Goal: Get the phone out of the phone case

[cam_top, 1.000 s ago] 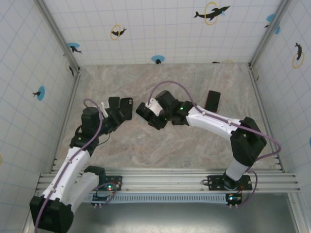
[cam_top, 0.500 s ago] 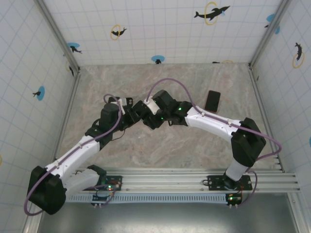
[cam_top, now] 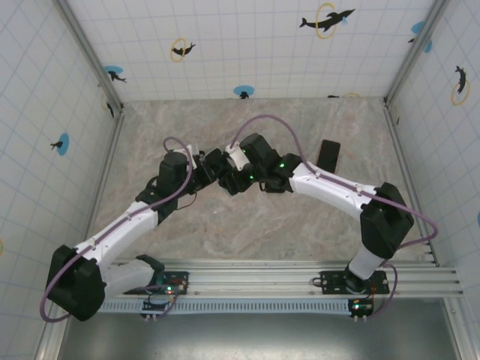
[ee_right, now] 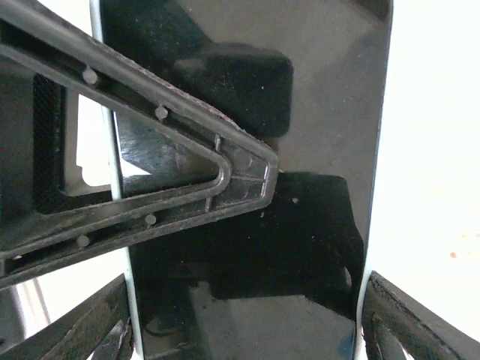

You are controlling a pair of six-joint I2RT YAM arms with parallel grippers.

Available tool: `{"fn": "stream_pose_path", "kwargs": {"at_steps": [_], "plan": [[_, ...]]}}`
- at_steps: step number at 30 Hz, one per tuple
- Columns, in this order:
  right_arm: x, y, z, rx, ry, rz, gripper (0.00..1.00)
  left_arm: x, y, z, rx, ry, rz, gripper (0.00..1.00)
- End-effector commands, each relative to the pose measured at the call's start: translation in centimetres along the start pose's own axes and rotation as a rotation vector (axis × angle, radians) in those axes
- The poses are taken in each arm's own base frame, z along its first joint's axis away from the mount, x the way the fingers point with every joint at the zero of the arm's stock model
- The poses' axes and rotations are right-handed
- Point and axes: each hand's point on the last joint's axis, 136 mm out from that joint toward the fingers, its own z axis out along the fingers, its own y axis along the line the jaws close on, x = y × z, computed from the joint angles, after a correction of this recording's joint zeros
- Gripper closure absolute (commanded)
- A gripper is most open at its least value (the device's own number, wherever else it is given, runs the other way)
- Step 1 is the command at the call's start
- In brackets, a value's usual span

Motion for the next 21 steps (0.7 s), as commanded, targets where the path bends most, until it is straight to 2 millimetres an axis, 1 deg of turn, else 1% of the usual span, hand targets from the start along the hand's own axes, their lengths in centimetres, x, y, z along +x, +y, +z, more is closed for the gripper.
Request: {"fn": "stream_pose_path", "kwargs": {"at_steps": [1, 2, 3, 5, 7, 9, 10, 11, 15, 16, 18, 19, 20, 21], "plan": [[-3.7, 1.6, -2.3, -0.039, -0.129, -0.030, 0.55, -1.1, -1.4, 0.1, 0.023, -0.025, 0.025, 1.00], [-3.6, 1.6, -2.3, -0.044, -0.129, -0.035, 0.53, -1.1, -1.5, 0.1, 0.025, -0.023, 0.024, 1.00], [-3.7, 1.8, -2.4, -0.053, -0.136, -0.040, 0.49, -1.1, -1.6, 0.2, 0.027, -0.022, 0.023, 1.00], [-3.6, 2.0, -2.5, -0.065, -0.151, -0.045, 0.36, -1.3, -1.9, 0.1, 0.034, -0.023, 0.023, 1.00], [-3.6, 2.2, -2.8, -0.076, -0.171, -0.052, 0.19, -1.5, -2.4, 0.0, 0.041, -0.024, 0.026, 1.00], [-3.5, 2.1, -3.1, -0.078, -0.189, -0.056, 0.13, -2.0, -2.9, -0.1, 0.046, -0.029, 0.037, 1.00], [-3.6, 2.2, -3.3, -0.081, -0.201, -0.057, 0.02, -2.3, -3.3, -0.2, 0.049, -0.032, 0.044, 1.00], [-3.5, 2.1, -3.6, -0.078, -0.211, -0.054, 0.00, -2.5, -3.7, -0.3, 0.056, -0.033, 0.052, 1.00], [-3.4, 1.2, -5.4, -0.061, -0.266, -0.018, 0.00, -3.5, -5.2, -0.1, 0.100, -0.014, 0.071, 1.00], [-3.2, 0.6, -5.9, -0.042, -0.285, 0.000, 0.00, -3.8, -5.7, -0.1, 0.123, -0.012, 0.069, 1.00], [-3.0, -0.5, -7.6, -0.011, -0.349, 0.058, 0.00, -4.8, -6.5, -0.4, 0.177, -0.020, 0.059, 1.00], [-2.9, -1.3, -8.6, -0.002, -0.394, 0.106, 0.00, -5.5, -7.1, -0.7, 0.219, -0.031, 0.051, 1.00], [-3.1, -1.9, -9.9, -0.002, -0.462, 0.149, 0.00, -5.7, -7.9, -0.9, 0.259, -0.032, 0.045, 1.00], [-2.7, -2.8, -11.0, -0.004, -0.525, 0.219, 0.00, -7.2, -8.1, -1.4, 0.288, -0.062, 0.027, 1.00]]}}
